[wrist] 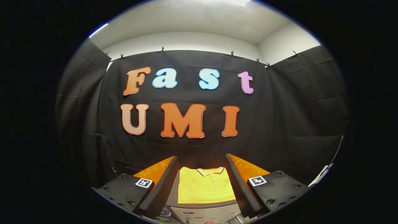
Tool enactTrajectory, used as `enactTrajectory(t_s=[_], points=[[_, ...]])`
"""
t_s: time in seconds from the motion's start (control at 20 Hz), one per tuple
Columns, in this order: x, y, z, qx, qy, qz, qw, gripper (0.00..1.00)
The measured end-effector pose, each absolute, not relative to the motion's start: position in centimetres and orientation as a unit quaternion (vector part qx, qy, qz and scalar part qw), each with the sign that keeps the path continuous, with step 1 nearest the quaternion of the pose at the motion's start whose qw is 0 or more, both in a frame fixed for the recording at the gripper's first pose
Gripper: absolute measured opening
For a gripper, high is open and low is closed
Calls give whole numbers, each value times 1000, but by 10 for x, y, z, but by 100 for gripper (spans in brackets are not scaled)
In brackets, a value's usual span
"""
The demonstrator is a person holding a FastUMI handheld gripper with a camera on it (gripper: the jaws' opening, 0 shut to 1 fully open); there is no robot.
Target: Put the clothes into the washing machine and then close the washing machine lid.
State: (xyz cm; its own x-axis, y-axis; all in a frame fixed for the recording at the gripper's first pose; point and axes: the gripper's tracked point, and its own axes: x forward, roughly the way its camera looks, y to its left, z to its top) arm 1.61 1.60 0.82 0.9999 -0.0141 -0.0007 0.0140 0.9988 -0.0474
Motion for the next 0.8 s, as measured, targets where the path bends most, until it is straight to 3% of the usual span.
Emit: enactTrajectory(t_s=[0.45, 0.8], points=[[29, 2, -10, -29, 23, -20, 999, 96], [112, -38, -77, -36, 92, -19, 995, 96]])
